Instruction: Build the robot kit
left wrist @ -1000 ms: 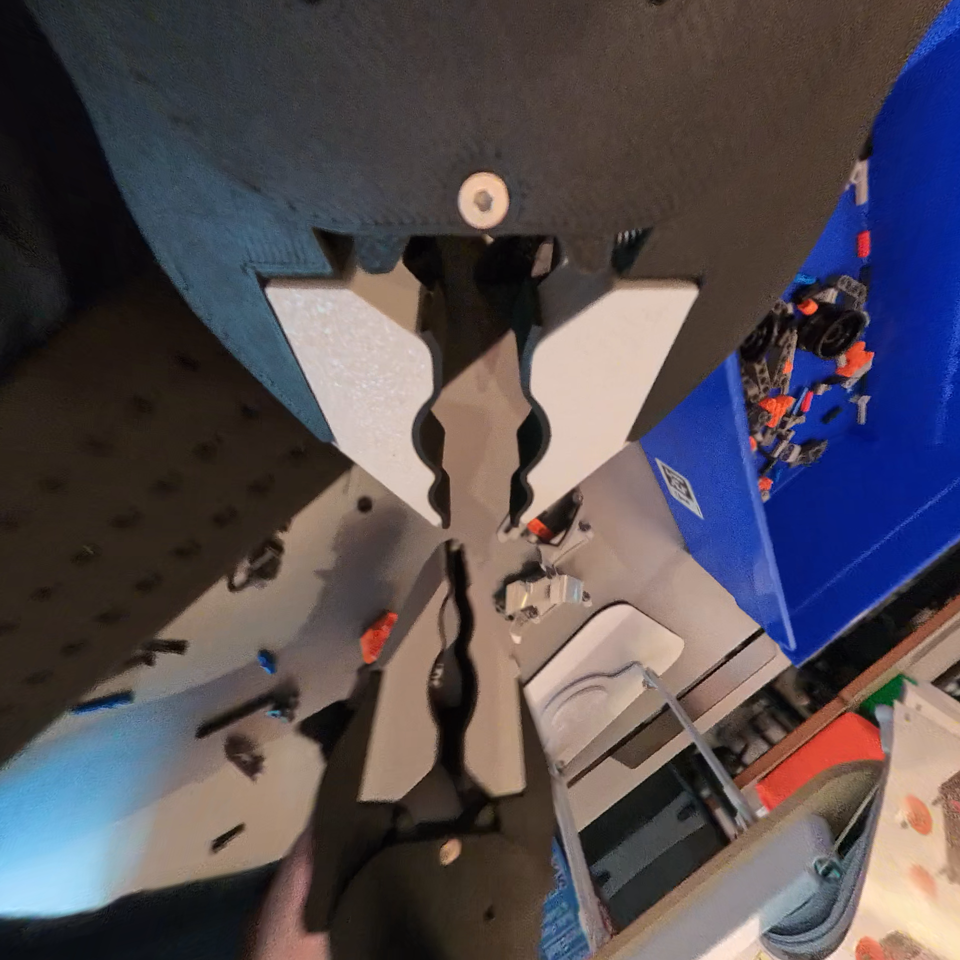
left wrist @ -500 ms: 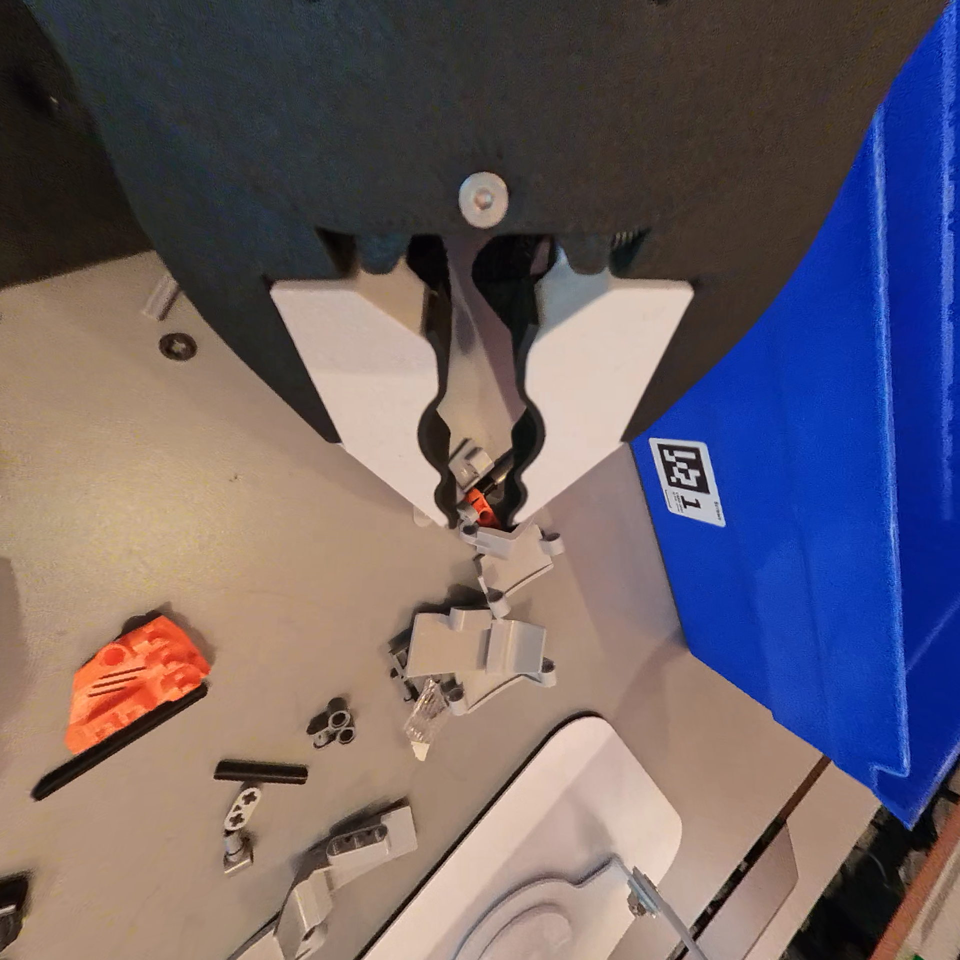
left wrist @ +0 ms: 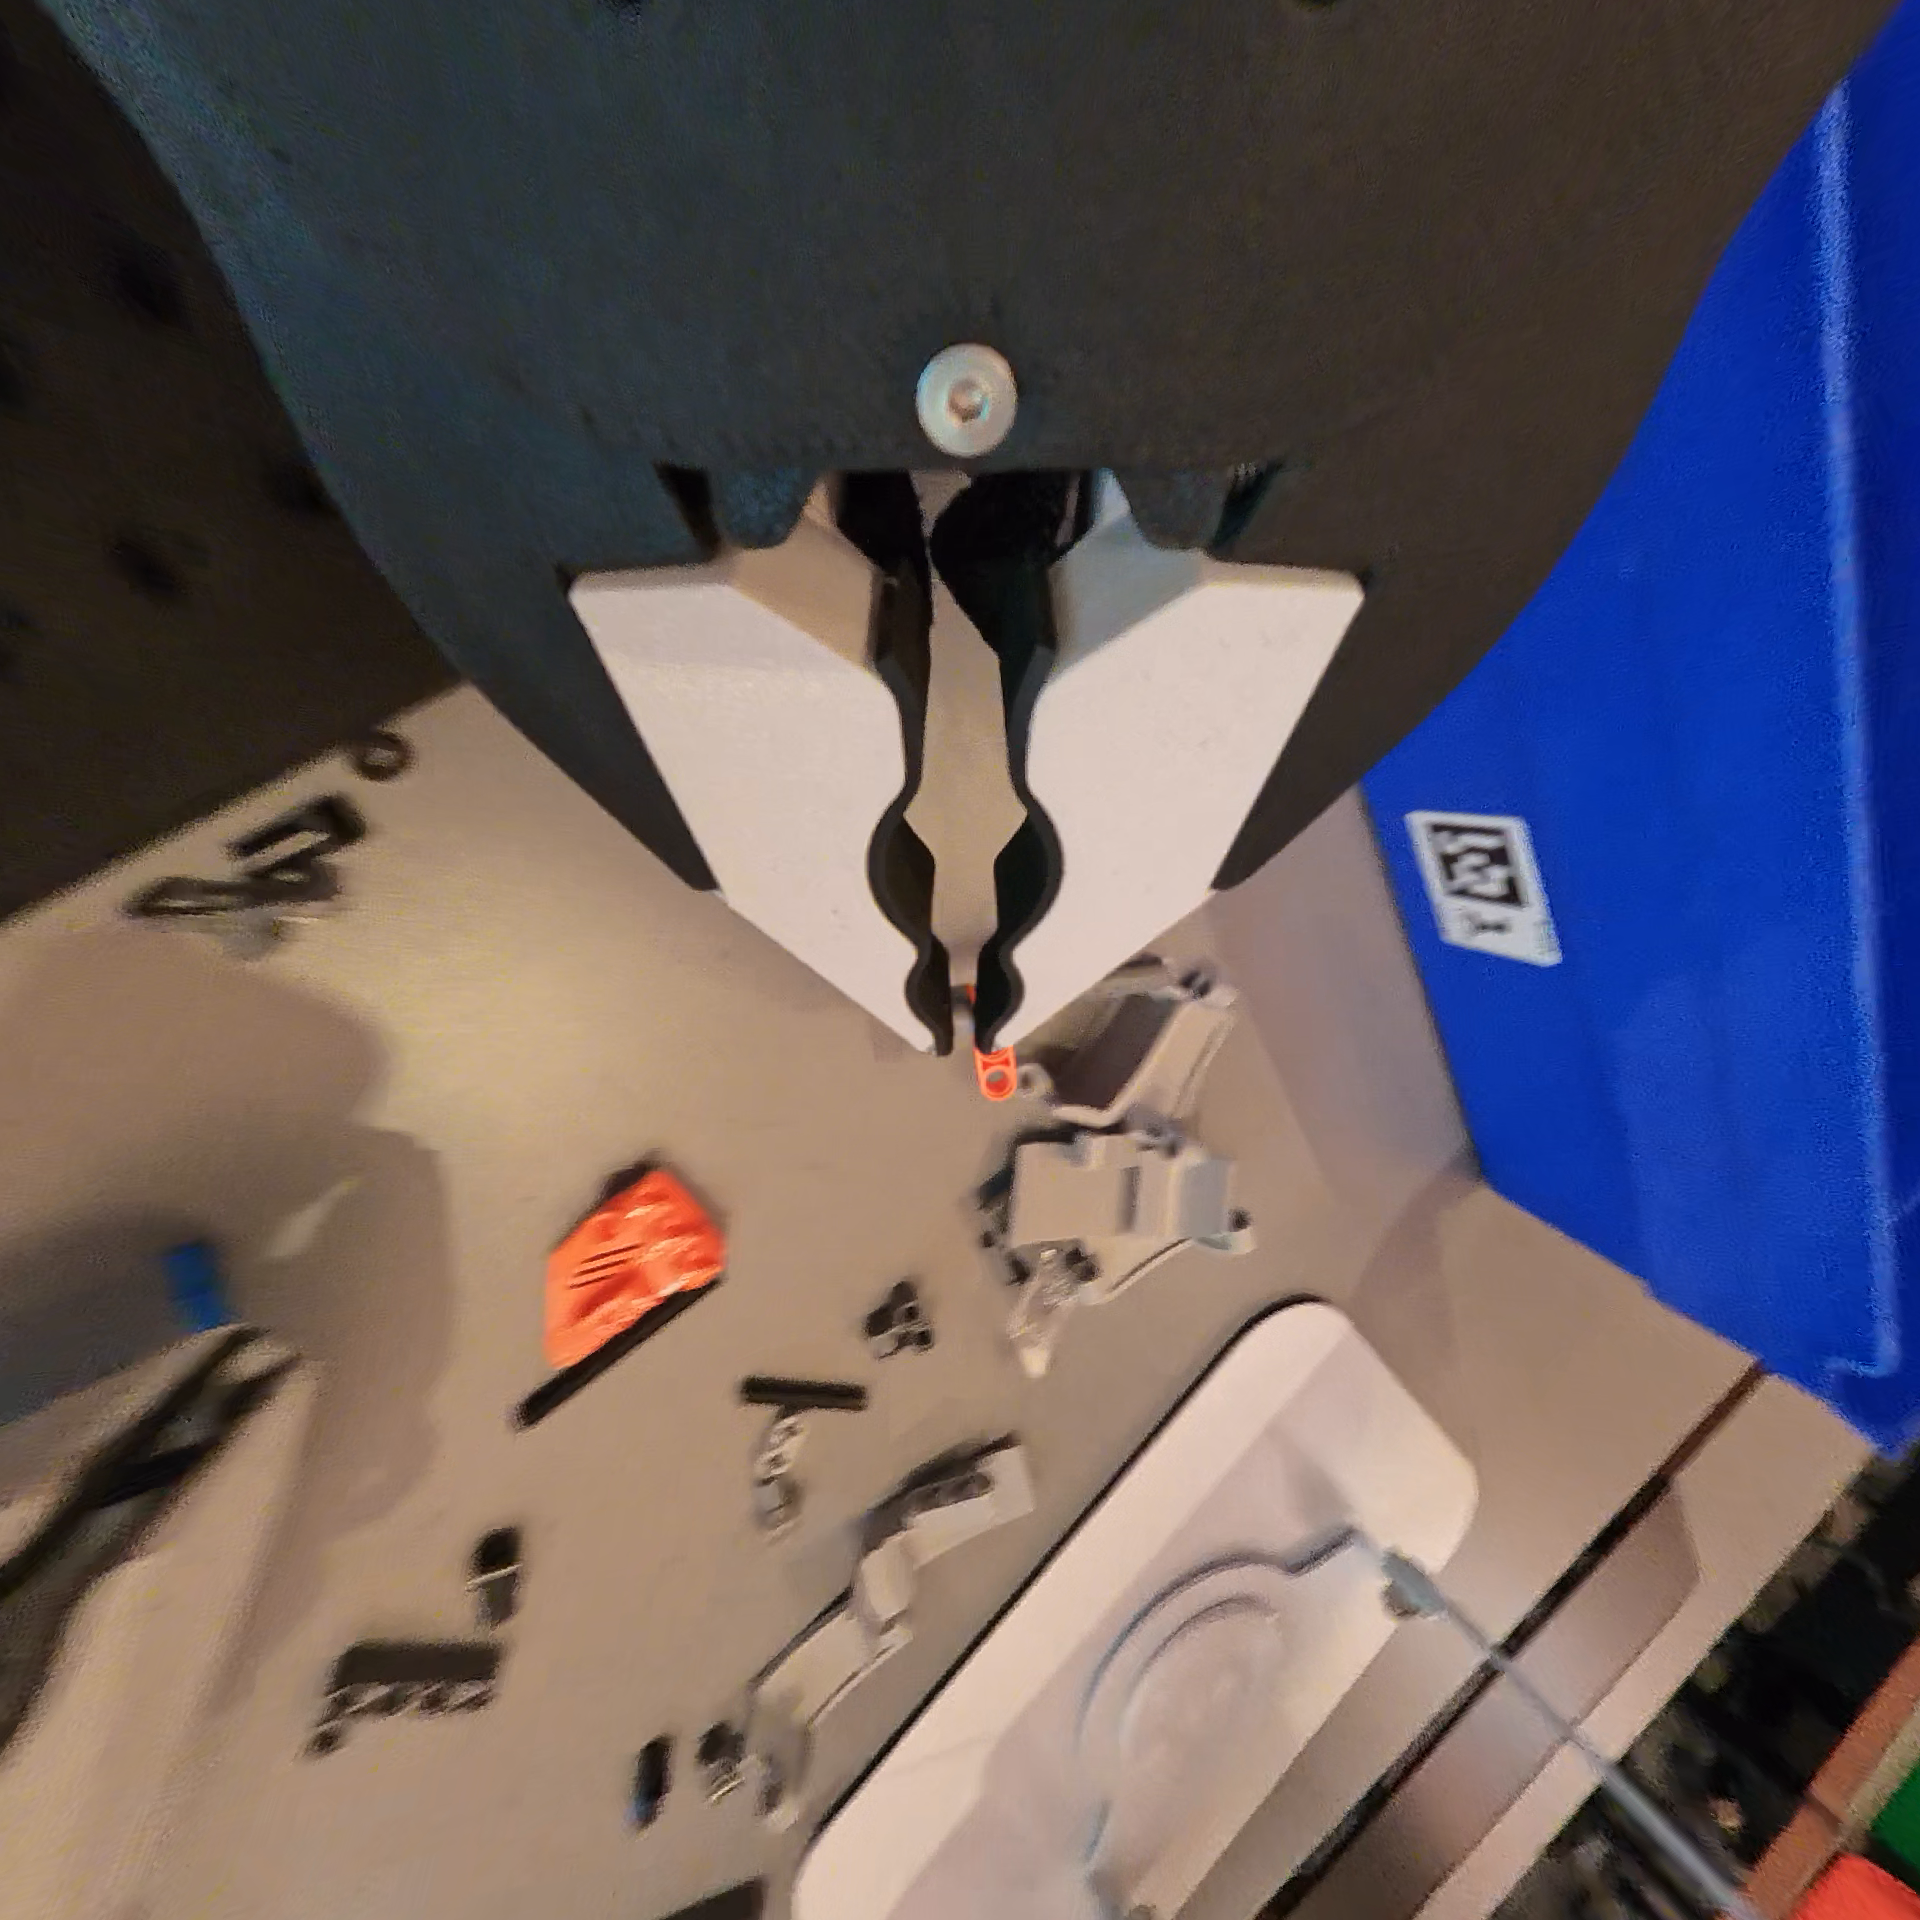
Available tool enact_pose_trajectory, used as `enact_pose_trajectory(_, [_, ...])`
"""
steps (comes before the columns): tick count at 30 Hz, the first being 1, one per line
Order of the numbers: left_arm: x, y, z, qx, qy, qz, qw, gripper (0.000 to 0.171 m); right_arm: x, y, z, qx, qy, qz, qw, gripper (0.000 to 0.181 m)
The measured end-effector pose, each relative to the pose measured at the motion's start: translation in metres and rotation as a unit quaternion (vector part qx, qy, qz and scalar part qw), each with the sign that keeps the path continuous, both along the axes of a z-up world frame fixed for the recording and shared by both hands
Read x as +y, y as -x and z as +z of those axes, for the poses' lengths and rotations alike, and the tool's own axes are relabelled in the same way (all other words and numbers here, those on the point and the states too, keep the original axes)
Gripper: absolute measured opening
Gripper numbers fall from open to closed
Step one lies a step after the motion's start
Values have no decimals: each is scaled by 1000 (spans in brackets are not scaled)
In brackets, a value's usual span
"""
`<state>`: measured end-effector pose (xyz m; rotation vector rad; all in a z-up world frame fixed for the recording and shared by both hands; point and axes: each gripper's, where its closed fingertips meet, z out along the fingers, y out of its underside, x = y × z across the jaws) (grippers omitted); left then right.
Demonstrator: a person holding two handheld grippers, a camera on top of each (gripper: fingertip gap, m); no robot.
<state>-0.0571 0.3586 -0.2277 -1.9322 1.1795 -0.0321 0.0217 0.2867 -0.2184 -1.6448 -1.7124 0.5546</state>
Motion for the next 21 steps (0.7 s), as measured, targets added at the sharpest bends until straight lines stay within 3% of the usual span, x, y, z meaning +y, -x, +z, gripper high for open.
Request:
enact_pose_trajectory(8, [-43,-38,-21,13,68,-77,995,5,-5,8,-12,4,23,-7,1000,1])
enact_pose_trajectory(13, [-64,-40,-17,-23,142,-138,980,22,-6,9,-24,-10,28,-6,1000,1])
enact_pose_trajectory(17, [-61,-32,-8,-38,147,-156,976,34,-7,7,-34,-19,46,-8,999,2])
enact_pose_trajectory(21, [-63,-28,-21,-12,165,-165,972,25,-7,6,-36,-26,53,-10,998,10])
